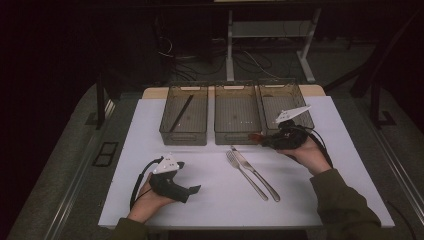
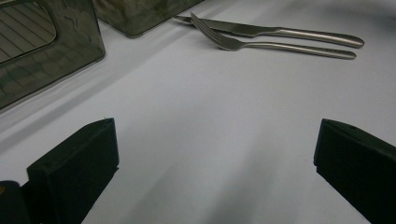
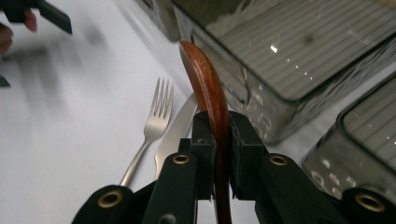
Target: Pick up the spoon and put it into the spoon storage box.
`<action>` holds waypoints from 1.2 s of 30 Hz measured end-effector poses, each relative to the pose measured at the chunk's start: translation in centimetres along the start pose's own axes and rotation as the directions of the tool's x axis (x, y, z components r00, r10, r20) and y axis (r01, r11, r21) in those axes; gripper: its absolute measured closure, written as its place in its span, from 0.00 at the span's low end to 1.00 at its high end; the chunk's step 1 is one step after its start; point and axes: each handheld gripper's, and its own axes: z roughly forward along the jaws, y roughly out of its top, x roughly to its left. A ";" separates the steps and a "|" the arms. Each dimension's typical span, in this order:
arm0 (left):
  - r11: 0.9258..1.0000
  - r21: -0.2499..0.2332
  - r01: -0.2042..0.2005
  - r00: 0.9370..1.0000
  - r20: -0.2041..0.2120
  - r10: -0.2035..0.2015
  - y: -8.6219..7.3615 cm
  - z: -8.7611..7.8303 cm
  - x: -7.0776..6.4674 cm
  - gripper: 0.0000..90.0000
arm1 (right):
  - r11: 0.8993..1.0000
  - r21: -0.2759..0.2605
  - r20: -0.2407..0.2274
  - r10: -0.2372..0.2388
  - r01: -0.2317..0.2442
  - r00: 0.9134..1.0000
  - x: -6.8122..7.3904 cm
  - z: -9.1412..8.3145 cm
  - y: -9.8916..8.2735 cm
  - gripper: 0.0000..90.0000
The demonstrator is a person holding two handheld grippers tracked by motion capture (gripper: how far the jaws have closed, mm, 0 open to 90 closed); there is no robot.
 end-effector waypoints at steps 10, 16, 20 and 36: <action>1.000 -0.003 0.003 1.000 -0.001 -0.003 0.0 0.0 -0.1 0.00 | 0.999 -0.035 0.022 0.030 -0.030 0.999 -0.9 0.2 2.7 0.90; 1.000 -0.012 0.010 1.000 0.002 -0.010 0.1 0.0 0.0 0.00 | 0.999 -0.035 0.040 0.042 -0.041 0.998 -1.5 0.7 4.7 0.90; 1.000 -0.003 0.005 1.000 0.002 -0.005 0.1 0.0 -0.1 0.00 | 0.999 -0.032 0.053 0.045 -0.043 0.998 -1.9 1.2 6.1 0.90; 1.000 -0.014 0.020 1.000 0.018 -0.020 0.2 0.0 -0.2 0.00 | 0.997 -0.017 0.073 0.077 -0.076 0.994 -3.0 4.9 10.5 0.90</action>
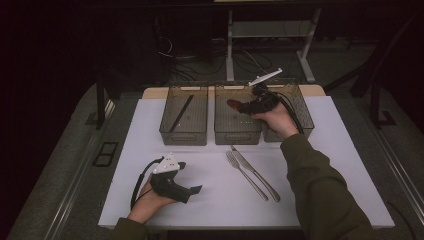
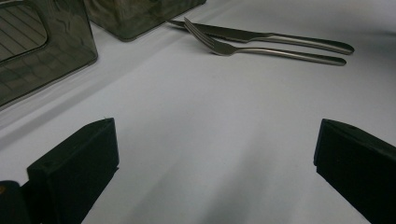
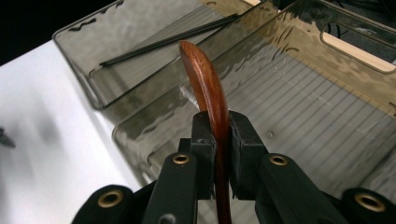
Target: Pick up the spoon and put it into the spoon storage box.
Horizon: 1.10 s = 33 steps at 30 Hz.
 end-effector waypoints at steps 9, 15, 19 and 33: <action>1.000 0.000 -0.001 1.000 0.005 0.001 0.1 0.0 0.0 0.00 | 1.000 -0.001 0.016 0.025 -0.025 1.000 0.1 2.5 1.7 0.90; 1.000 -0.006 0.003 1.000 0.010 -0.003 0.1 0.0 0.0 0.00 | 0.999 -0.001 0.018 0.044 -0.044 0.999 0.1 4.0 2.4 0.90; 1.000 -0.003 0.002 1.000 0.011 -0.002 0.1 0.0 0.0 0.00 | 0.999 0.000 0.015 0.054 -0.054 0.998 0.2 4.8 2.3 0.90; 1.000 -0.001 0.004 1.000 0.013 -0.004 0.1 0.1 -0.1 0.00 | 1.000 0.016 0.066 0.016 -0.017 0.998 0.7 6.0 1.6 0.65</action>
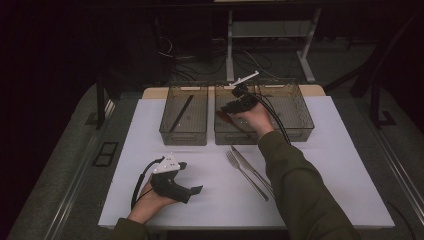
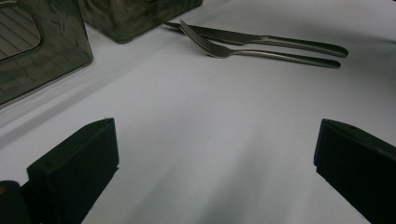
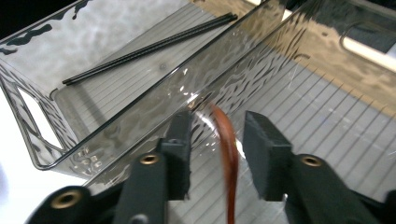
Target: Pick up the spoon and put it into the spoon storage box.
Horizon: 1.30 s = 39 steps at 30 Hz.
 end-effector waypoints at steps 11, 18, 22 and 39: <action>1.000 0.003 -0.003 1.000 -0.002 0.003 -0.1 0.0 0.0 0.00 | 0.998 -0.054 -0.046 -0.020 0.018 0.999 0.5 -2.8 -1.0 0.58; 1.000 0.004 -0.002 1.000 -0.003 0.002 -0.1 0.1 -0.1 0.00 | 0.997 -0.079 -0.072 -0.022 0.016 0.997 1.0 -5.0 -2.6 0.56; 1.000 0.008 -0.001 1.000 -0.001 0.001 -0.1 0.1 -0.1 0.00 | 0.996 -0.091 -0.069 -0.030 0.024 0.997 1.3 -6.0 -3.7 0.54; 1.000 0.006 0.006 1.000 -0.003 -0.006 -0.2 0.0 0.0 0.00 | 0.997 -0.079 -0.101 -0.006 -0.002 0.995 2.0 -8.9 -9.8 0.51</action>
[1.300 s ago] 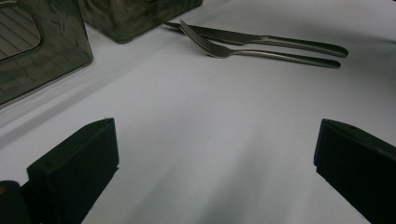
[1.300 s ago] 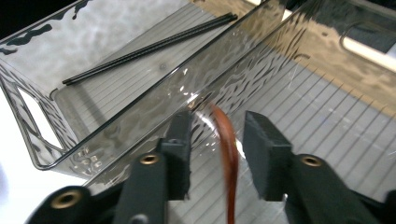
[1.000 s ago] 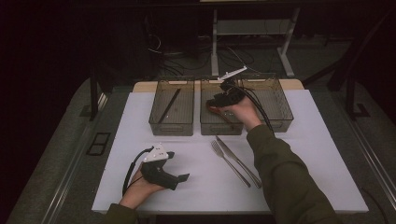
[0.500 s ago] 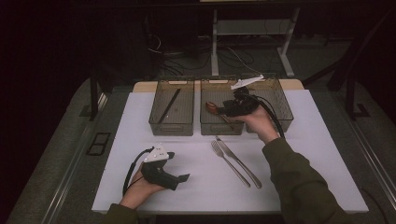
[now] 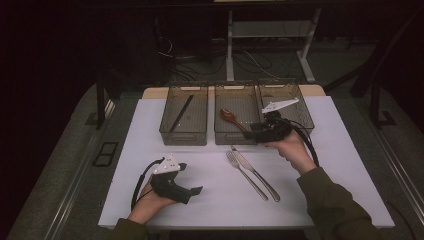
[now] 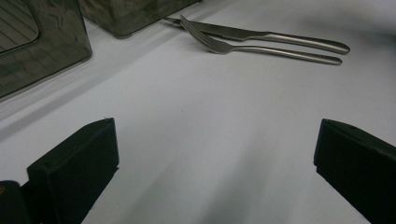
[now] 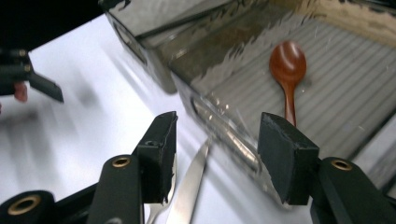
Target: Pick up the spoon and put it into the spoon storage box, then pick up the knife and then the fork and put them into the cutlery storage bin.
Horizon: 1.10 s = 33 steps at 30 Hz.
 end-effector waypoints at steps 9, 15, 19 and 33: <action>1.000 0.005 -0.010 1.000 -0.003 0.010 0.1 0.0 -0.2 0.00 | 1.000 0.019 -0.003 0.018 -0.018 1.000 0.5 -1.6 -3.6 0.53; 1.000 0.007 -0.009 1.000 -0.007 0.009 0.1 0.0 -0.3 0.00 | 0.996 0.067 -0.005 0.056 -0.056 0.998 0.8 -2.4 -5.4 0.56; 1.000 0.004 -0.012 1.000 -0.008 0.013 0.1 0.0 -0.4 0.00 | 0.993 0.096 -0.012 0.064 -0.062 0.998 1.1 -2.8 -6.2 0.58; 1.000 0.007 -0.014 1.000 -0.005 0.014 0.1 0.0 -0.4 0.00 | 0.956 0.294 0.005 0.027 -0.027 1.000 2.4 -2.4 -6.9 0.71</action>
